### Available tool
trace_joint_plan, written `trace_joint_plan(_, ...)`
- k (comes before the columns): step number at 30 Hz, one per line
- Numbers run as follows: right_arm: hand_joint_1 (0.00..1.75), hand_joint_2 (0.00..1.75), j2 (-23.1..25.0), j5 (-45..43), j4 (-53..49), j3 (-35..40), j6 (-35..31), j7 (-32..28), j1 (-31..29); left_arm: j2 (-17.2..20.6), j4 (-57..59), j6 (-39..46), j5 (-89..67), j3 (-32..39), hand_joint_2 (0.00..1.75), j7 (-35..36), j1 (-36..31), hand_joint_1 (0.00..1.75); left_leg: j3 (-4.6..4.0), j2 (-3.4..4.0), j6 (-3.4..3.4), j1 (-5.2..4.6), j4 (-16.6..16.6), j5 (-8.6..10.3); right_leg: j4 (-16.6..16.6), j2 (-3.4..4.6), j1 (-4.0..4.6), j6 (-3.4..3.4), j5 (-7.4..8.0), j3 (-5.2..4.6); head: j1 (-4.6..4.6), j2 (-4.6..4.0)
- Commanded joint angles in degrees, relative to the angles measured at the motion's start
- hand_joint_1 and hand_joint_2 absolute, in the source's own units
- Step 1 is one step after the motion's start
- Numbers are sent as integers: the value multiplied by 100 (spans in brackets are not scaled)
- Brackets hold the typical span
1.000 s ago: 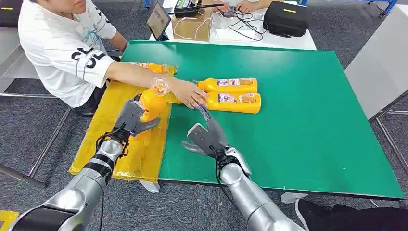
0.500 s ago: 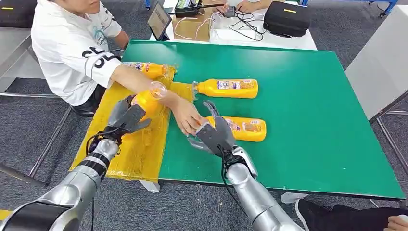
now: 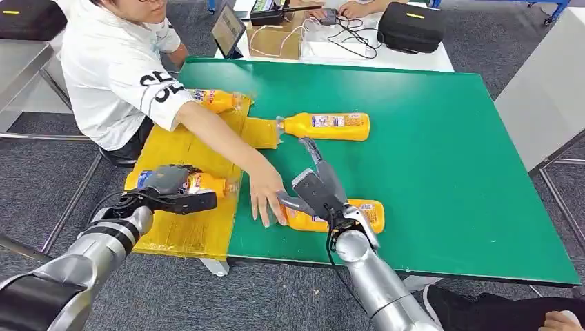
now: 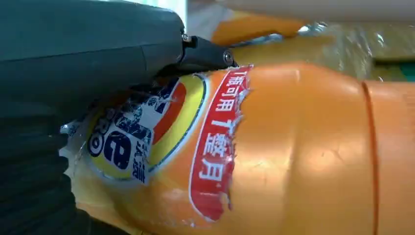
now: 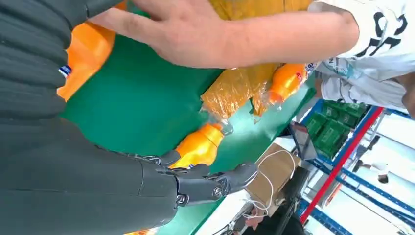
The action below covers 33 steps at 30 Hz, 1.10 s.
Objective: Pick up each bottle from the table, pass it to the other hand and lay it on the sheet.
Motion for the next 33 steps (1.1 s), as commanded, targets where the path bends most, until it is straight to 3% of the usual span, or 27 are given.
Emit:
trace_joint_plan(1,0,175,-253,-80,93,161,133,43,-222,280,573,-180,-44,-480,175,-107,-36,175,31,26,-12,9,1,-18,-1,22,11,-14,-9,23,2,0)
trace_joint_plan(8,0,175,-385,-64,238,216,283,187,-333,333,578,-318,-35,-439,175,-187,81,175,31,28,-7,3,-5,-11,2,21,6,-8,-4,17,2,2)
trace_joint_plan(9,0,175,-407,-21,303,212,272,241,-354,318,576,-304,42,-344,175,-201,105,65,42,32,-11,8,-3,-17,2,23,11,-13,-9,28,0,0)
trace_joint_plan(10,0,175,-430,31,347,233,271,279,-371,326,539,-241,46,-326,175,-216,132,0,42,35,-9,5,-6,-14,0,25,7,-11,-6,27,0,0)
trace_joint_plan(12,0,175,-471,178,450,263,254,364,-385,323,512,-155,178,-157,175,-342,187,0,55,41,-10,9,-9,-18,-5,30,11,-14,-7,40,2,0)
trace_joint_plan(13,0,0,-494,238,496,282,259,408,-381,328,492,-134,215,-110,175,-399,209,0,46,36,-8,6,-8,-13,-3,26,8,-10,-5,33,0,0)
trace_joint_plan(16,0,0,-561,351,544,299,272,421,-352,329,423,44,316,33,175,-525,252,0,50,29,-8,5,-11,-13,-3,17,7,-11,-8,39,0,0)
trace_joint_plan(17,0,0,-582,400,542,308,284,443,-347,321,413,105,352,95,0,-561,258,0,44,28,-7,3,-9,-11,-2,18,5,-9,-6,34,2,2)
trace_joint_plan(19,0,0,-621,439,529,319,319,447,-340,320,371,255,386,168,0,-584,269,0,53,32,-9,8,-10,-15,-6,23,9,-11,-7,45,0,2)
trace_joint_plan(20,0,175,-650,488,525,361,367,468,-355,317,342,292,488,276,0,-662,278,0,46,30,-8,6,-8,-14,-3,21,7,-11,-7,38,2,0)
trace_joint_plan(29,0,175,-848,1078,500,607,487,736,-164,168,-98,470,1528,1354,0,-1514,609,0,41,16,-8,6,-5,-12,-1,8,8,-11,-9,36,0,0)
trace_joint_plan(33,0,175,-858,1096,474,588,499,735,-128,167,-124,459,1515,1373,0,-1514,624,0,44,9,-9,9,-3,-14,-2,1,11,-12,-14,41,0,2)
